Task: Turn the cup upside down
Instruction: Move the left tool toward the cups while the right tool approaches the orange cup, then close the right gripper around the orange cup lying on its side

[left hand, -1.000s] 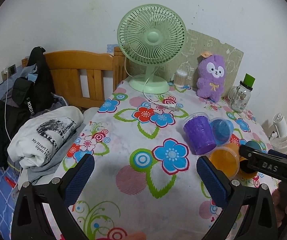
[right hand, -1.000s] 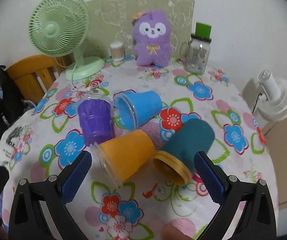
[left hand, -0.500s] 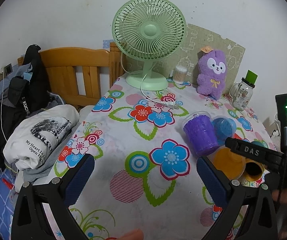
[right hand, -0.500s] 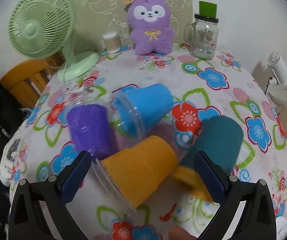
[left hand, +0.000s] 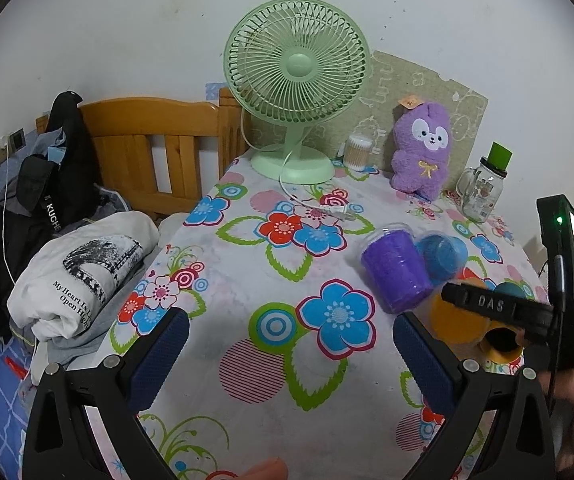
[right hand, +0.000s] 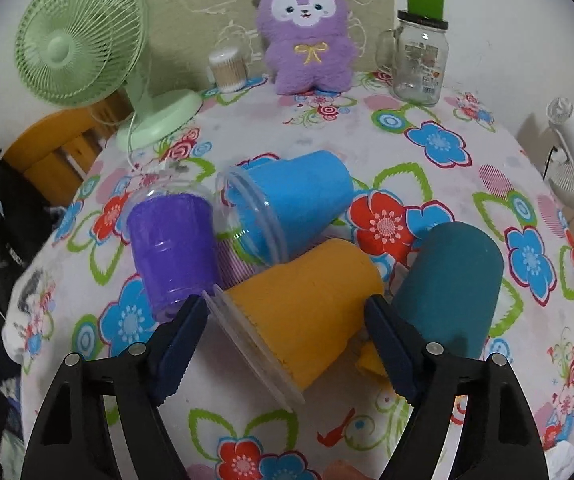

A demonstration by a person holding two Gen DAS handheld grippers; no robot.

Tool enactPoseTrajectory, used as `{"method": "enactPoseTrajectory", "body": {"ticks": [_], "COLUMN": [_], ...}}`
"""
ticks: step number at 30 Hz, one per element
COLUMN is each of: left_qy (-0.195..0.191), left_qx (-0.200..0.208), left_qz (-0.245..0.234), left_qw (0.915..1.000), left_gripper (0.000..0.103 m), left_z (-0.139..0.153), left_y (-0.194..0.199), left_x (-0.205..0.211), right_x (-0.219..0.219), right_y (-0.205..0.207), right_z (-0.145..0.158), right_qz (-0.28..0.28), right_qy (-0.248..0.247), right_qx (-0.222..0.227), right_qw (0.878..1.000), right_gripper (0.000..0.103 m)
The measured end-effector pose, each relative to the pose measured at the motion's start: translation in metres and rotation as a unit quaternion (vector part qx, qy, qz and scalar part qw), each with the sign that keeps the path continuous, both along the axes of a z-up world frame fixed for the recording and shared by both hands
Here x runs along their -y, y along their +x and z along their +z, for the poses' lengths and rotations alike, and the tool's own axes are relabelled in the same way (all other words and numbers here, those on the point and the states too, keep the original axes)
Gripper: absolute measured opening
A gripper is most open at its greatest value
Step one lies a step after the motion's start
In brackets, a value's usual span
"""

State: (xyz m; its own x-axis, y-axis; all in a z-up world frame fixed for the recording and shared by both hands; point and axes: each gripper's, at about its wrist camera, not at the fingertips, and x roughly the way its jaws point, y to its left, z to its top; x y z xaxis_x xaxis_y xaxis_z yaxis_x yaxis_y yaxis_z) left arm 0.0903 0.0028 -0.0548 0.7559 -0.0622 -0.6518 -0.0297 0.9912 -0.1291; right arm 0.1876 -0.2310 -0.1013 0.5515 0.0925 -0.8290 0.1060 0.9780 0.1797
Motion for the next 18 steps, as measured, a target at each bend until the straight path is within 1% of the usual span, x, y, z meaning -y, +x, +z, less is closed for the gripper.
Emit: {"method": "enactPoseTrajectory", "body": {"ticks": [1,2,4,6,9,13,18], "left_qy": [-0.001,0.0,0.002,0.002,0.002,0.004,0.006], "left_qx": [0.001,0.002,0.003,0.004,0.005,0.006,0.006], "left_qz": [-0.001,-0.001,0.0,0.001,0.001,-0.001,-0.004], "left_qw": [1.0,1.0,1.0,1.0,1.0,1.0,1.0], "left_gripper": [0.103,0.103,0.103,0.103,0.103,0.103,0.103], "left_z": [0.001,0.002,0.003,0.004,0.005,0.006,0.006], "left_y": [-0.001,-0.002,-0.002,-0.003,-0.004,-0.005,-0.005], "left_x": [0.0,0.0,0.001,0.0,0.0,0.0,0.003], "right_x": [0.004,0.008,0.019,0.024,0.028,0.031,0.028], "right_y": [0.003,0.004,0.006,0.009,0.012,0.013,0.013], "right_z": [-0.002,-0.001,-0.001,0.0,0.0,0.001,0.003], "right_qz": [-0.002,0.0,-0.017,-0.029,-0.034,-0.041,-0.027], "right_qy": [0.023,0.045,0.088,0.104,0.134,0.155,0.143], "right_qx": [-0.011,-0.011,-0.02,-0.028,-0.036,-0.042,-0.049], "right_qw": [1.0,0.999,0.996,0.994,0.99,0.986,0.988], "right_gripper": [0.073,0.073,0.073,0.073,0.078,0.082,0.084]}}
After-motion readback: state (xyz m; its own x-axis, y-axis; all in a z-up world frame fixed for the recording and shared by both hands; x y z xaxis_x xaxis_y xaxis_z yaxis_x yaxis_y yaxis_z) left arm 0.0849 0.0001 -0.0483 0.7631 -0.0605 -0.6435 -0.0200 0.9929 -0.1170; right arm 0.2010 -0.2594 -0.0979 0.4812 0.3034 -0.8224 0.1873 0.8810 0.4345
